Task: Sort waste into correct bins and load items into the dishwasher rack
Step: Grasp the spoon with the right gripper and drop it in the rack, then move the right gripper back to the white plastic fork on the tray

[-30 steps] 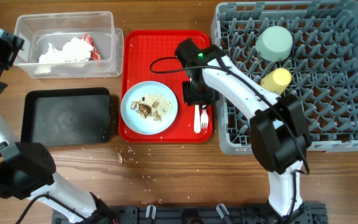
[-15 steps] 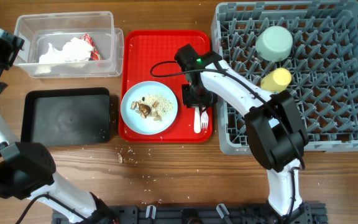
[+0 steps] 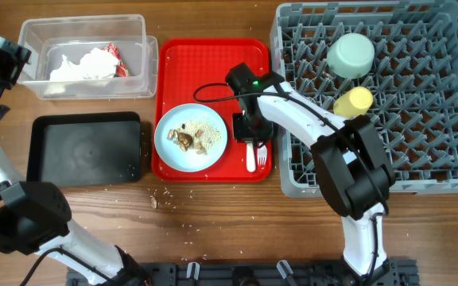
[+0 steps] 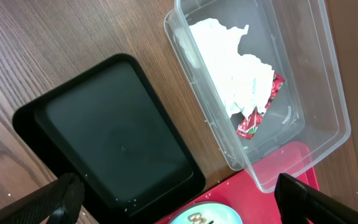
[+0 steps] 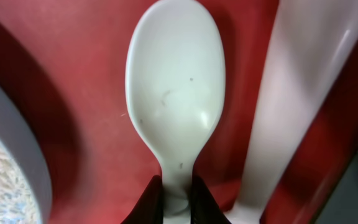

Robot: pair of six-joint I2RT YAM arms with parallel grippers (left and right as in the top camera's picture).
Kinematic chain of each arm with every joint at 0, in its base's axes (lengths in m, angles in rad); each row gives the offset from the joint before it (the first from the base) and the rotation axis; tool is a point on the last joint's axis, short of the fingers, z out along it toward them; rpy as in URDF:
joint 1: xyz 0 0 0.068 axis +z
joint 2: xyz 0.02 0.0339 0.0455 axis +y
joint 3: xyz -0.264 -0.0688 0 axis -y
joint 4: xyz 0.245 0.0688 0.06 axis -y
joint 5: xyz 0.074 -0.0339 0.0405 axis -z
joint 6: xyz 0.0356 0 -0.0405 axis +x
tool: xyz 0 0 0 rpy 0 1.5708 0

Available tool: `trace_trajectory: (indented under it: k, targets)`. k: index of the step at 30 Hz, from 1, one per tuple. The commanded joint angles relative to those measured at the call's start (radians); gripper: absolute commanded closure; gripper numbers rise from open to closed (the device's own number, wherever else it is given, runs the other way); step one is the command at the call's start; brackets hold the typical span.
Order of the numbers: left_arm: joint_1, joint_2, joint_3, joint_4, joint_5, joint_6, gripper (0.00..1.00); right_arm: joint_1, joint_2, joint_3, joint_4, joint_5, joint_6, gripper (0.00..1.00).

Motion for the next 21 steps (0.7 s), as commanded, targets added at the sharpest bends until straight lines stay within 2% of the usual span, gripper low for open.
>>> trace_trajectory:
  k: [1,5,6,8,12,17,21]
  targets:
    - [0.0,-0.003,0.004,0.0,-0.01,-0.002,0.0,-0.011,-0.074,0.103,-0.046,-0.025,-0.025,0.96]
    - [0.0,-0.003,0.004,0.0,-0.01,-0.002,0.0,-0.118,-0.193,0.167,-0.095,-0.01,-0.071,0.96]
    - [0.0,-0.003,0.004,0.0,-0.01,-0.002,0.0,-0.199,-0.261,0.169,-0.108,-0.01,-0.108,0.96]
    - [0.0,-0.003,0.004,0.0,-0.01,-0.002,0.0,-0.273,-0.305,0.169,-0.124,-0.014,-0.17,0.95]
    - [0.0,-0.003,0.004,0.0,-0.01,-0.002,0.0,-0.329,-0.31,0.151,-0.152,-0.021,-0.343,0.94]
    - [0.0,-0.003,0.004,0.0,-0.01,-0.002,0.0,-0.33,-0.276,0.116,-0.155,-0.009,-0.356,0.92]
    - [0.0,-0.003,0.004,0.0,-0.01,-0.002,0.0,-0.33,-0.271,0.076,-0.166,0.013,-0.299,0.91]
